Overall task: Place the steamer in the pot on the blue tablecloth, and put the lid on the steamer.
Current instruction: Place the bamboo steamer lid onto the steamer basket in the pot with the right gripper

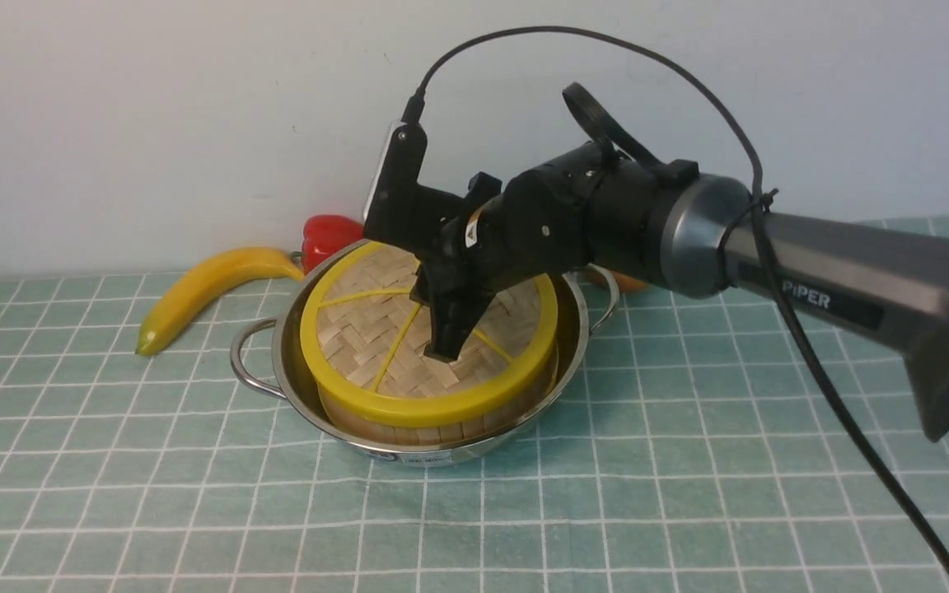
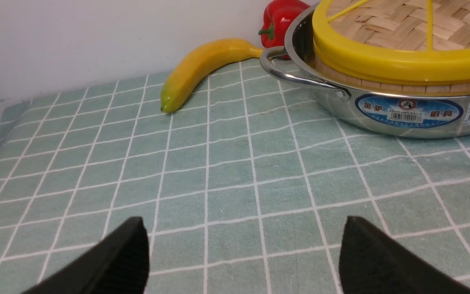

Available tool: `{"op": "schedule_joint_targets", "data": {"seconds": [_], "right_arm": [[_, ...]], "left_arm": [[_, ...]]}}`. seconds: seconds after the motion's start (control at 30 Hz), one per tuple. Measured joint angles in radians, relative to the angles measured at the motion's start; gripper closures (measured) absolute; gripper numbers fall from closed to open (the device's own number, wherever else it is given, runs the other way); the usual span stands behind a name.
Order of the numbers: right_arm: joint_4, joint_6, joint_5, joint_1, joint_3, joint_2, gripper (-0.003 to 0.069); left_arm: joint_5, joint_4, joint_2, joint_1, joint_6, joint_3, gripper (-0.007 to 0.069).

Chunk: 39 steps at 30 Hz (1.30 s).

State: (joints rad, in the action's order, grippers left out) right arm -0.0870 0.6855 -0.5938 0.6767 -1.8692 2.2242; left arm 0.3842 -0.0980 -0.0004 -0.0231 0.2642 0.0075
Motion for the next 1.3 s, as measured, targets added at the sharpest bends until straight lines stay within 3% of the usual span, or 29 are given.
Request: {"op": "schedule_joint_targets", "data": {"seconds": [1.3], "right_arm": [[0.005,0.000,0.014,0.000,0.002,-0.037,0.0512]], "left_arm": [[0.000,0.000,0.000,0.000,0.000,0.000,0.0046]]}}
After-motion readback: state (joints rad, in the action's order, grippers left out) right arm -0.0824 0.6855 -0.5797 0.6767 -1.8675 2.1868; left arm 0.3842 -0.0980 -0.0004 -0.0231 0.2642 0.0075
